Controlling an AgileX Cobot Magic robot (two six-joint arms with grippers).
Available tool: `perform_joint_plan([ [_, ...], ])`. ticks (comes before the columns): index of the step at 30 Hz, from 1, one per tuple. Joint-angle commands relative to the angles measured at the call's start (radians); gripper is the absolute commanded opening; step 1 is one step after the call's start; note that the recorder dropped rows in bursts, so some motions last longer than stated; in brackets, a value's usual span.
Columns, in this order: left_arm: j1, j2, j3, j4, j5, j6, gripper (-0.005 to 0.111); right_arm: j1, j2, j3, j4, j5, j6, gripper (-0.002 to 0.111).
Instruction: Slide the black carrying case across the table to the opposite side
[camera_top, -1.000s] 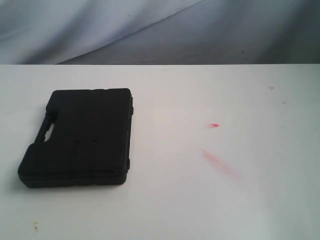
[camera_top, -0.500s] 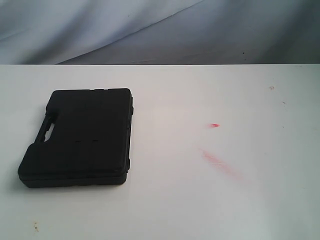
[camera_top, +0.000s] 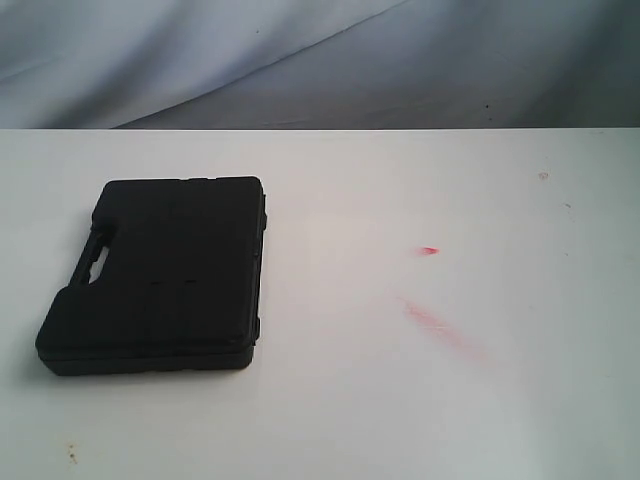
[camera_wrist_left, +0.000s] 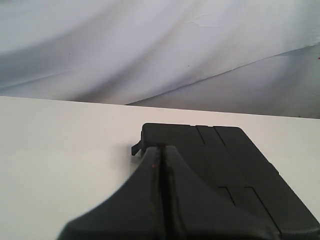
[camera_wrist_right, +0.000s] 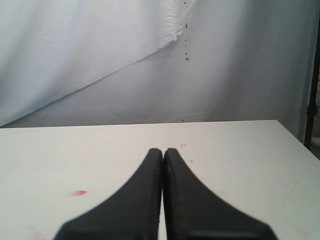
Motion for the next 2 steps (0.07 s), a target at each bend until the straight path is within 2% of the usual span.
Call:
perform_joint_plan([
  [1, 0.000, -0.005, 0.004, 0.004, -0.005, 0.000, 0.000, -0.006, -0.006, 0.004, 0.002, 0.000, 0.002, 0.000],
  [2, 0.000, -0.005, 0.004, 0.004, -0.005, 0.000, 0.000, -0.006, -0.006, 0.004, 0.002, 0.000, 0.002, 0.000],
])
